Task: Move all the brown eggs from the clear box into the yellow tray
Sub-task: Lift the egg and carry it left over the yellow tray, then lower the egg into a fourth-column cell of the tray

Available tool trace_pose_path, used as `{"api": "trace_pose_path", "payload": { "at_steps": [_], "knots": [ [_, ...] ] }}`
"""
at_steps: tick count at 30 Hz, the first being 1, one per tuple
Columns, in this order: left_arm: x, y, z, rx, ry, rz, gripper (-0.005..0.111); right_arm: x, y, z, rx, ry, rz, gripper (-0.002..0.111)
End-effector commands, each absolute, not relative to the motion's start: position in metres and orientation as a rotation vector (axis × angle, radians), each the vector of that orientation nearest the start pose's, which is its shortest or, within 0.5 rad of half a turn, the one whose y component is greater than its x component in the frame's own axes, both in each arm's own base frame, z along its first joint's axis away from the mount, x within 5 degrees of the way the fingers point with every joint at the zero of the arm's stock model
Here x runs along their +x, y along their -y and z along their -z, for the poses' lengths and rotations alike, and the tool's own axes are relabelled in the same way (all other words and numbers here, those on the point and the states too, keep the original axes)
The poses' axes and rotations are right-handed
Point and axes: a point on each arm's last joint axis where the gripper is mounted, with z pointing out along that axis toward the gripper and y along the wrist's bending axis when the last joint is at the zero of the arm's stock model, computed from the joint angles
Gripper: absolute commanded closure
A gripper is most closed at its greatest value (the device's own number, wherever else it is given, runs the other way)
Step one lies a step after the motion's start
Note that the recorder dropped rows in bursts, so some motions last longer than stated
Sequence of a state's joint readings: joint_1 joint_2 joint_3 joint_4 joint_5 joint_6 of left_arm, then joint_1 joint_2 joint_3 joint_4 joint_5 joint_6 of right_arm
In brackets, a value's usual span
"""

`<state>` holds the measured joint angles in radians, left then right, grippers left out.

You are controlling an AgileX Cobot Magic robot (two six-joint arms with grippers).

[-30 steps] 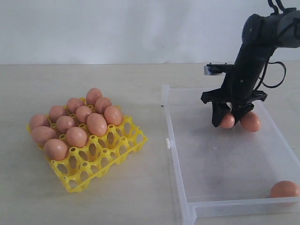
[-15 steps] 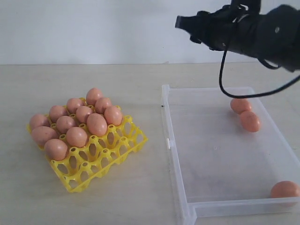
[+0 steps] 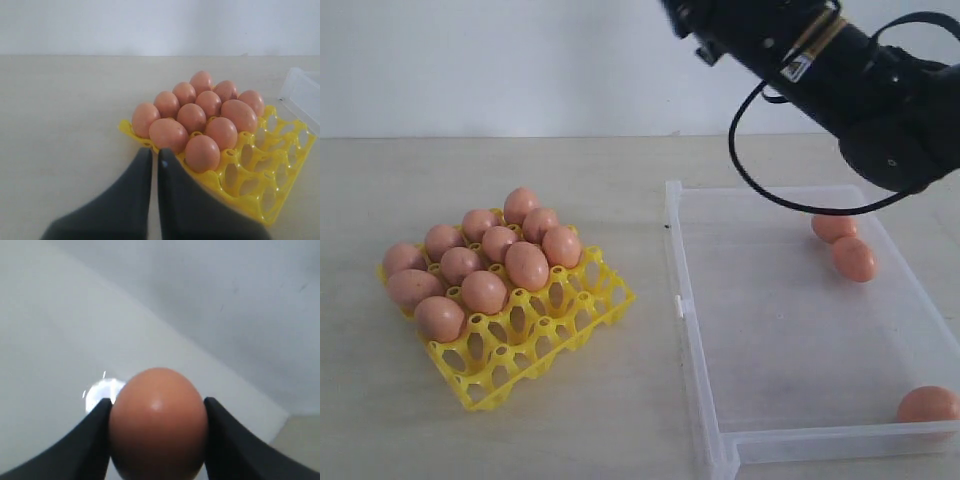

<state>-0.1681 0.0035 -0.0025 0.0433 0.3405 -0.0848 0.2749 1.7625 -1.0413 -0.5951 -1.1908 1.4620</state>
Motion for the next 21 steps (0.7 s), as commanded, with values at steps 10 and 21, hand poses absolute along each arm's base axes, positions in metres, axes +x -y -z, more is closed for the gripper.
{"api": "trace_pose_path", "payload": {
  "at_steps": [10,21],
  "knots": [
    [0.053,0.008,-0.183,0.104,-1.820,0.143,0.103,0.308,-0.269,-0.281,-0.776,-1.529,-1.164,0.109],
    [0.053,0.008,-0.183,0.104,-1.820,0.143,0.103,0.291,-0.319,-0.193,-1.035,-1.771,-0.833,0.109]
  ]
}}
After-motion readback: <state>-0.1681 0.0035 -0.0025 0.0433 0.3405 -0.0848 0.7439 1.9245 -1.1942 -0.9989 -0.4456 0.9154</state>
